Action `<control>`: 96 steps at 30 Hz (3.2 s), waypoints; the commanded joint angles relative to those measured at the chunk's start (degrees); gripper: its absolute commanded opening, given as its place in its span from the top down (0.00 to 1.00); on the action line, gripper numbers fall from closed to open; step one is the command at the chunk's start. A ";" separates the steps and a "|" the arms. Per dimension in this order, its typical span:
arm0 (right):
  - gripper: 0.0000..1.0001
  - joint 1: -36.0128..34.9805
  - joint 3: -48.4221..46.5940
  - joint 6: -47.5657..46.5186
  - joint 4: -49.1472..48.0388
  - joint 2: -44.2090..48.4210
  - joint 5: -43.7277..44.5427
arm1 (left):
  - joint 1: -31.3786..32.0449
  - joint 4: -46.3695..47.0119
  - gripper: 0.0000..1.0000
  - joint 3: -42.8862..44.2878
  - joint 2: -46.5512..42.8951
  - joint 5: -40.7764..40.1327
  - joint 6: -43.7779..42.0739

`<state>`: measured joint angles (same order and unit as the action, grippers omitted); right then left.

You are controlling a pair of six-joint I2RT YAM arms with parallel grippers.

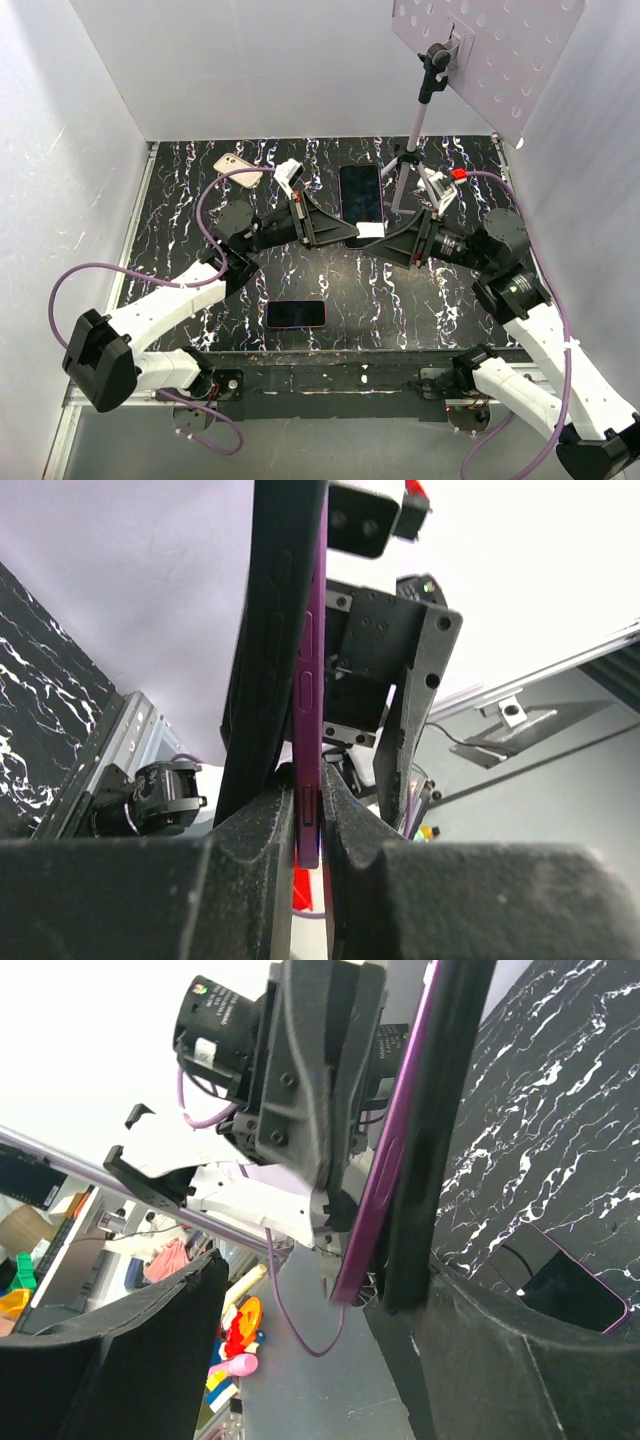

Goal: Take the phone out of the phone case
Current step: Remove the phone case from the phone, then place the phone at the center of the board.

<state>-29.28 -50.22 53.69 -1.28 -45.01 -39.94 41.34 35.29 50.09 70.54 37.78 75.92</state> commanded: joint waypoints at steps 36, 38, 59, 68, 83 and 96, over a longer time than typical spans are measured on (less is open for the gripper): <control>0.75 -2.45 3.02 4.75 -17.88 -5.43 11.55 | -1.53 4.53 1.00 -7.10 -8.58 -11.23 14.26; 0.82 -2.80 3.28 4.67 -17.45 -5.70 12.69 | -1.53 5.14 1.00 -7.28 -8.49 -11.24 14.52; 0.99 -4.03 -4.98 -8.42 32.03 -3.08 56.38 | 10.68 -33.58 1.00 -14.75 -28.79 -49.33 6.16; 0.99 -4.65 -5.24 -9.57 38.45 6.86 54.01 | 10.86 -61.73 1.00 -11.94 -12.20 -74.07 29.08; 0.99 -4.65 -7.44 -8.25 47.07 16.53 50.93 | 16.40 -77.65 1.00 -3.24 6.88 -77.34 57.38; 0.99 -4.56 -7.62 -7.90 48.48 18.56 49.79 | 18.16 -75.21 1.00 -0.51 14.61 -78.12 76.66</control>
<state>-33.63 -56.05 45.28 48.23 -27.31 10.31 58.54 -40.95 47.66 82.96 -37.34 114.34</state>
